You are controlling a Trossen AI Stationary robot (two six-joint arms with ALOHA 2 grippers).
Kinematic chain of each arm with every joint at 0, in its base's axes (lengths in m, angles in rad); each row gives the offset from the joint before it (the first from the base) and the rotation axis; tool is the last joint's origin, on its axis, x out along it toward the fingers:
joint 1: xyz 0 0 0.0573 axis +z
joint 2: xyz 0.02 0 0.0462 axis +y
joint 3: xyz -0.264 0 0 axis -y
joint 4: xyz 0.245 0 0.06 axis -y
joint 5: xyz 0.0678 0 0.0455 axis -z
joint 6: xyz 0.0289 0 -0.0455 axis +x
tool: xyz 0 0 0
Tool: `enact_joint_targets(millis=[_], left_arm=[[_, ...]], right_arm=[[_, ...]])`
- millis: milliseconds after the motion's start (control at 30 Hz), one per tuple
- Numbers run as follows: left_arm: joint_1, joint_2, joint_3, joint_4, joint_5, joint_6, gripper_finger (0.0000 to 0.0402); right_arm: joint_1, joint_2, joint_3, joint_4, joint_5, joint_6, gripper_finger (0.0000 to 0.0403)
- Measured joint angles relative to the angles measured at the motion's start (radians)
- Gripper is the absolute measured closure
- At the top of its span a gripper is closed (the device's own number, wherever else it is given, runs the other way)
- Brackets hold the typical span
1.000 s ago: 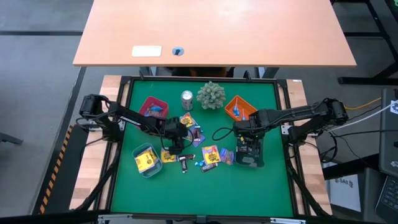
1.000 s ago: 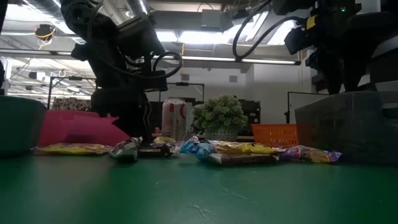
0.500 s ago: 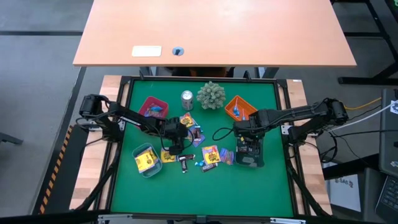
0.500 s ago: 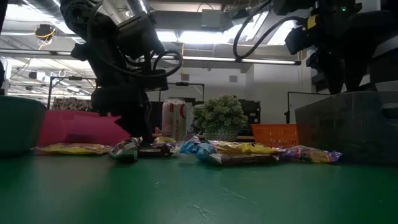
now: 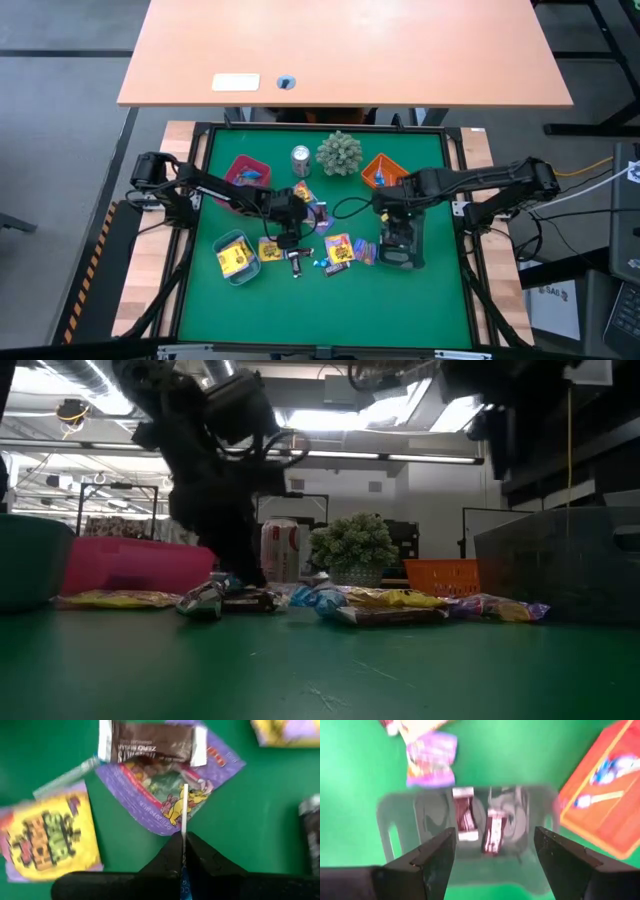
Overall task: Sort candy
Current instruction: Put the blue candy into the orange bin
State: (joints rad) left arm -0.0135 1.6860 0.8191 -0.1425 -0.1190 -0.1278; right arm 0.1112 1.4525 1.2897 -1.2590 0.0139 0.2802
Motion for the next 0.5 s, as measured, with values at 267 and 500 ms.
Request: enact_joint_targets(millis=[267,500], left_arm=[[-0.003,-0.001,0.076,-0.004,0.014,-0.004,0.0401],[-0.003,-0.002,0.168,0.000,0.014,-0.004,0.0400]], right_arm=[[0.000,0.000,0.005,0.199,0.025,-0.005,0.0134],[0.000,0.004,0.005,0.351,0.025,-0.096,0.0134]])
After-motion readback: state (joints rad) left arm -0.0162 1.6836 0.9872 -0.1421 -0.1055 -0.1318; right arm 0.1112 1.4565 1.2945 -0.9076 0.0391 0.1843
